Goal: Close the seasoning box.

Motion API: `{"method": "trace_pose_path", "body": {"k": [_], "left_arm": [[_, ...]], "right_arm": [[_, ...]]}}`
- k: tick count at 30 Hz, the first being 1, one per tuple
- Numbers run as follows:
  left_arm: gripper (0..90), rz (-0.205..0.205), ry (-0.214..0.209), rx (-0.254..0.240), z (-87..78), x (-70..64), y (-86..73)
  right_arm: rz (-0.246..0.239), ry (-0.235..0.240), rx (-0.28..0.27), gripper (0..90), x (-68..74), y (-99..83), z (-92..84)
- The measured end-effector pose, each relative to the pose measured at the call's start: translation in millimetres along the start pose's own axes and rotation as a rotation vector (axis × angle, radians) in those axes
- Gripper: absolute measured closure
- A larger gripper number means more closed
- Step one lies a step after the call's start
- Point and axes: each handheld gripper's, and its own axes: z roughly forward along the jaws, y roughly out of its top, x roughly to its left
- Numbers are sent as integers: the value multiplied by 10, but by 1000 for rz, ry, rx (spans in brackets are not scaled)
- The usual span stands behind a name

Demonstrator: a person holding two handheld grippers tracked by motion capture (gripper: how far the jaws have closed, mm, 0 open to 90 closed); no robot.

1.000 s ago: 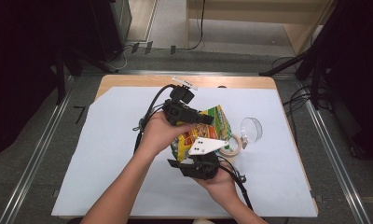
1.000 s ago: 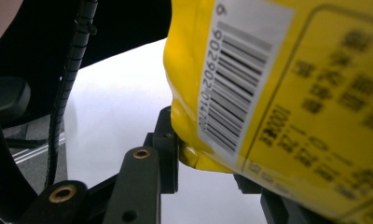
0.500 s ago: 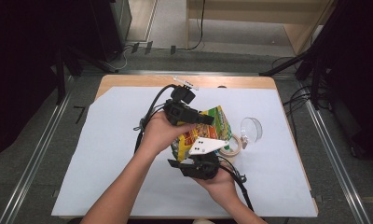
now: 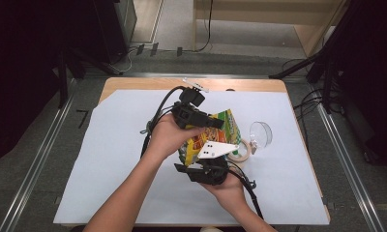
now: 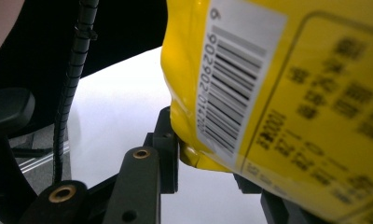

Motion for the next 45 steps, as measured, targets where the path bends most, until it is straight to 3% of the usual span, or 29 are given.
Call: {"method": "trace_pose_path", "body": {"k": [19,27,45], "left_arm": [[759,35,10,8,-5,-84,34],[782,11,-12,7,-25,-81,67],[779,32,4,19,-10,-118,77]], "right_arm": [[-3,-18,-8,679,-4,-12,6],[-11,-22,-12,685,3,17,-22],[5,-16,-13,692,-15,9,-7]]}}
